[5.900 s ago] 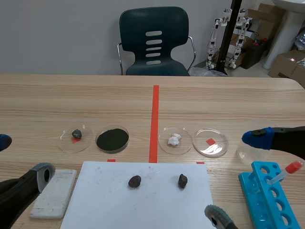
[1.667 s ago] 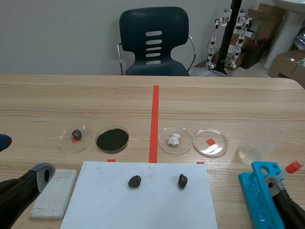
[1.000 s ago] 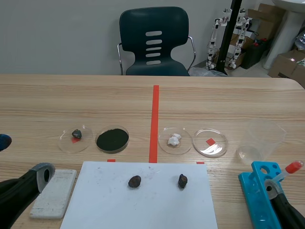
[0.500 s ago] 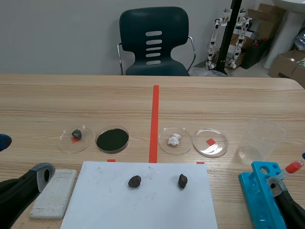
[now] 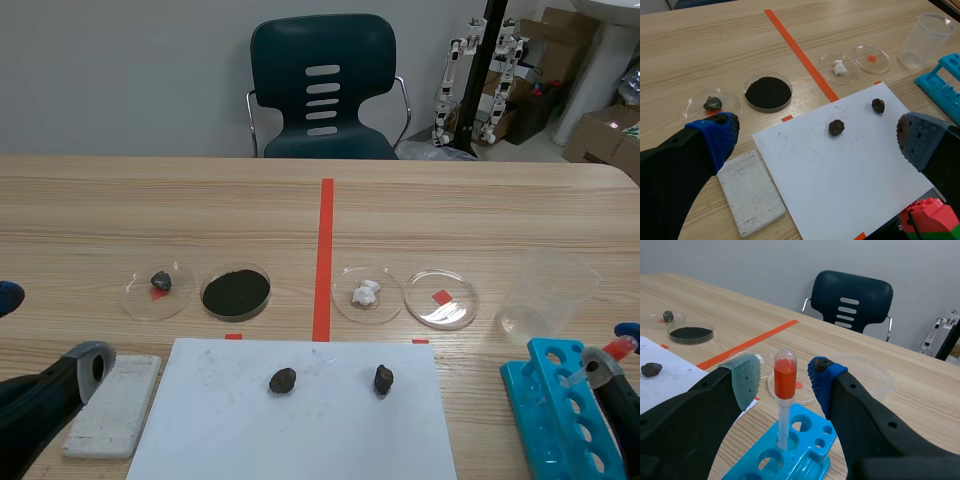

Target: Pick up the dropper by the top with the right hand

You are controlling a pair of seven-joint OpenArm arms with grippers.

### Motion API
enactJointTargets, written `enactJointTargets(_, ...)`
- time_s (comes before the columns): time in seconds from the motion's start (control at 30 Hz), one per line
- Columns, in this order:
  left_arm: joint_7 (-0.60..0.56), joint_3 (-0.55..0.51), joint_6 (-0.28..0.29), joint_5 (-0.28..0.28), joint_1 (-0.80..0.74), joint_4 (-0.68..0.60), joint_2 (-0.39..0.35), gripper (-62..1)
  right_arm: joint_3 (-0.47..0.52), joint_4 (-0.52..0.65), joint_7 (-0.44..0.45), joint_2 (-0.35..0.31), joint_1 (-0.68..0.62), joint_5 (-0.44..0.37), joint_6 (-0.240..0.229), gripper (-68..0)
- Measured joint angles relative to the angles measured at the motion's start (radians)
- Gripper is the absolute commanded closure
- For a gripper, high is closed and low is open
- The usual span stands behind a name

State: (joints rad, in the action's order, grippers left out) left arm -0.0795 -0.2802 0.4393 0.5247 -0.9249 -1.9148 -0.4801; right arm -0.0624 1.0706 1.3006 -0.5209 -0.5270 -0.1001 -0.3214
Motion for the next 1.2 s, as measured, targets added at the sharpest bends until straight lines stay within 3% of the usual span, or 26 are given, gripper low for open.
enactJointTargets(0.87,0.000,0.000,0.000,0.000,0.000,0.000,0.000,-62.3,0.000,0.000,0.000,0.000,0.000,0.023,-0.007,-4.9)
enactJointTargets(1.2,0.000,0.000,0.000,0.000,0.000,0.000,0.000,-62.3,0.000,0.000,-0.005,0.000,0.000,0.023,-0.007,-4.9)
